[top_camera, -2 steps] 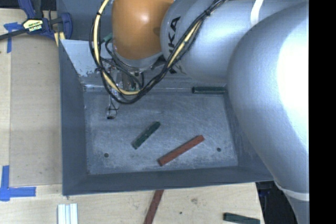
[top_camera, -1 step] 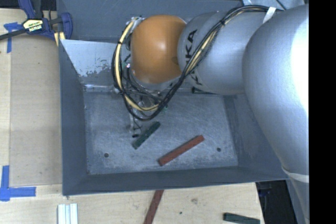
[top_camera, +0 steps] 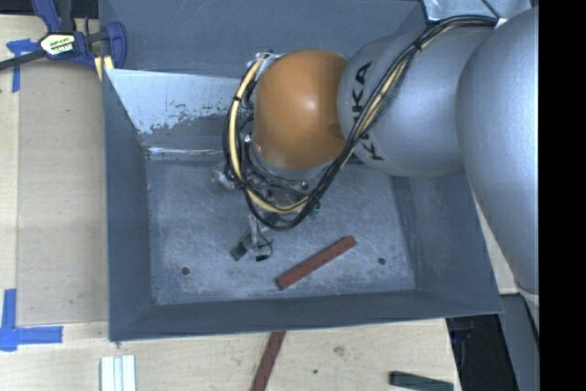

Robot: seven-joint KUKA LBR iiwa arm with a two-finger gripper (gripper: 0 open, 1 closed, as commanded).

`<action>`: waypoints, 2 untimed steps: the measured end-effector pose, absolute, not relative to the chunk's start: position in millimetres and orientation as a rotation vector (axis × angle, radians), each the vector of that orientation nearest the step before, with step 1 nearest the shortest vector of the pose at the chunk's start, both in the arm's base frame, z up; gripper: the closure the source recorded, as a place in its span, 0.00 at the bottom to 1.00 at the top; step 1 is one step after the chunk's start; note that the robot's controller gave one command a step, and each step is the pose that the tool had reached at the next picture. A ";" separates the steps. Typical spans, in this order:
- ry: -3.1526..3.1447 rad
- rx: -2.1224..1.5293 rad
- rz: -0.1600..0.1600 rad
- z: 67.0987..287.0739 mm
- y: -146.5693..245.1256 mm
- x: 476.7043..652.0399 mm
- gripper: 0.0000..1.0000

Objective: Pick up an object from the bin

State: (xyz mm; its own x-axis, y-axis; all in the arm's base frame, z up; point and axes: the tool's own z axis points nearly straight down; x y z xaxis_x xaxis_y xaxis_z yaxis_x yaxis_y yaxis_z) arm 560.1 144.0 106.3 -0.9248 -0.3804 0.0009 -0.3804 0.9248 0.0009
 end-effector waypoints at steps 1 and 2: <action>-3.119 0.410 -0.001 114.9 138.3 556.4 0.00; -3.019 0.877 0.000 91.1 136.8 554.2 0.00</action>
Offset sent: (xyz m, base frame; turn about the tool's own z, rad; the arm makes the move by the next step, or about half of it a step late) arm -0.0090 -0.0075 -0.0363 -0.0727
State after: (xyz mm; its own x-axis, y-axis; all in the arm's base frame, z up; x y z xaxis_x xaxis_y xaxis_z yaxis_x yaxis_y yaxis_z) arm 554.2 136.8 91.1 -0.8442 -0.5360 -0.0018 -0.5360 0.8442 -0.0005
